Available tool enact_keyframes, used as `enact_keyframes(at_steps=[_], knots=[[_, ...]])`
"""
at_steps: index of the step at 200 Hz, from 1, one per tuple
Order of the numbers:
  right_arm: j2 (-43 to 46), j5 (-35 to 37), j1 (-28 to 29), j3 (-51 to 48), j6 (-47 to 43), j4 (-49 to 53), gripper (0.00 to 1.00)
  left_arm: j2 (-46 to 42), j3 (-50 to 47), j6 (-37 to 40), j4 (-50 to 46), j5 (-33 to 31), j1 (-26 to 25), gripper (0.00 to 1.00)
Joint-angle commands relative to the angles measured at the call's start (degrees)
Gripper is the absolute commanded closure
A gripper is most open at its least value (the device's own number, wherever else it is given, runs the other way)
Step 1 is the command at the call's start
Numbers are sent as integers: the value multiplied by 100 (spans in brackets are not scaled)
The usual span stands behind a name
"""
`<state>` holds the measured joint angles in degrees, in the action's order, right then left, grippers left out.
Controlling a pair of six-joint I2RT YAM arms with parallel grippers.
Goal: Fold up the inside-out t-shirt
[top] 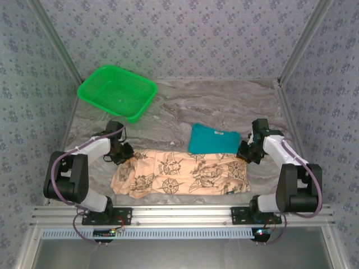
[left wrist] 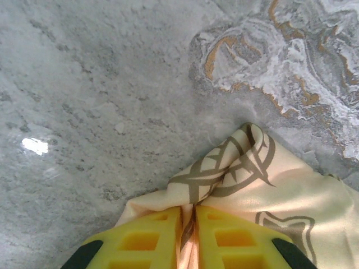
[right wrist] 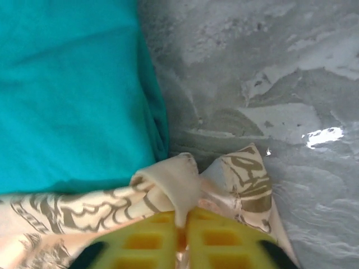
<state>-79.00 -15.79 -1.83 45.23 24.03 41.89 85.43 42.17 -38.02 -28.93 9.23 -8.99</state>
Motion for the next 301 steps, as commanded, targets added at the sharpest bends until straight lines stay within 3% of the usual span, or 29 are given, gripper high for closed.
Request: enact_keyframes(at_steps=[1,13,46,81,117,139,157,189,222,251,274,301], knots=[[-73,-406,-436,-42,-261,-138,100,277,-202,-11,-372,-236,48,84],[47,-1012,-837,-98,-541,-270,100,271,-220,-18,-356,-216,54,84],[163,-3857,-1854,-415,-1252,-1131,100,368,-253,-25,-256,-13,56,85],[-571,-5427,-1833,-629,-1197,-1668,100,441,-184,48,-297,61,66,86],[-631,-5385,-2102,-706,-1042,-1645,95,487,-183,67,-311,220,186,86],[-547,-4429,-2700,-701,-1225,-1084,87,489,-211,60,-289,319,272,86],[-464,-3535,-3335,-736,-1282,-795,87,501,-210,49,-280,350,297,86],[-198,-2845,-3341,-721,-1214,-842,83,510,-214,74,-253,445,335,86],[641,-1501,-2167,-369,-1254,-425,79,336,-13,96,-394,822,337,79],[1356,-209,46,223,-1318,-698,75,-242,193,57,-863,757,337,68],[899,-275,1553,685,-1398,-1305,74,-770,247,11,-1383,315,357,58],[-420,-19,3220,1682,-1740,-1494,68,-1099,135,-79,-1488,-141,513,47]])
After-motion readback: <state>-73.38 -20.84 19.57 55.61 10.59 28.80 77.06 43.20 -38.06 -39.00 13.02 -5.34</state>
